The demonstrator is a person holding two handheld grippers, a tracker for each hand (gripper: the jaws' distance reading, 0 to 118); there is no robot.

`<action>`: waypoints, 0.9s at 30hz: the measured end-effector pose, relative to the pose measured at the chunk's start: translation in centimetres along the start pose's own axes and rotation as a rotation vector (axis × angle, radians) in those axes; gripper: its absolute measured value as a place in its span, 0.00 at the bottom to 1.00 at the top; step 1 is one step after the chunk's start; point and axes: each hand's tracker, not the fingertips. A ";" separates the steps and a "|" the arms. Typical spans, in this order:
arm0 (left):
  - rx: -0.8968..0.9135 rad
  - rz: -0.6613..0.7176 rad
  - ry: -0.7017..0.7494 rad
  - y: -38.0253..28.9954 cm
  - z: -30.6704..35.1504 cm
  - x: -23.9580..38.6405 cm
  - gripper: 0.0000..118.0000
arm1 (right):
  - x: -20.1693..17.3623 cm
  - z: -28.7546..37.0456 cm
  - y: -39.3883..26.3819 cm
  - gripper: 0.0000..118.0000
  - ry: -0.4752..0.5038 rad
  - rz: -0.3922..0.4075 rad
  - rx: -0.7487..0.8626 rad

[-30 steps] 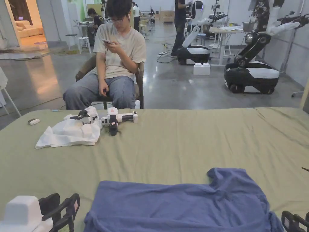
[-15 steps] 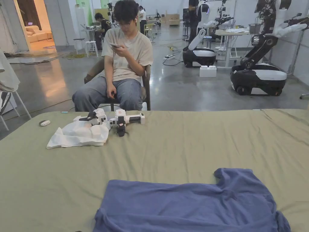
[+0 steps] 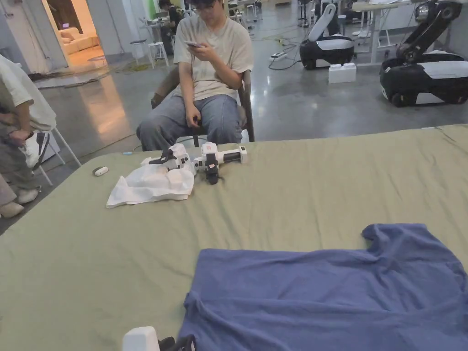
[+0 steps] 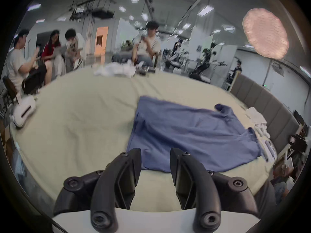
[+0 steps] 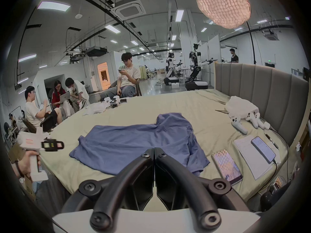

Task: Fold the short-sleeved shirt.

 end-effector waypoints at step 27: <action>-0.185 -0.038 0.045 0.6 -8.2 -1.8 0.00 | 8.1 -17.9 -6.3 0.25 -0.235 -0.195 -0.419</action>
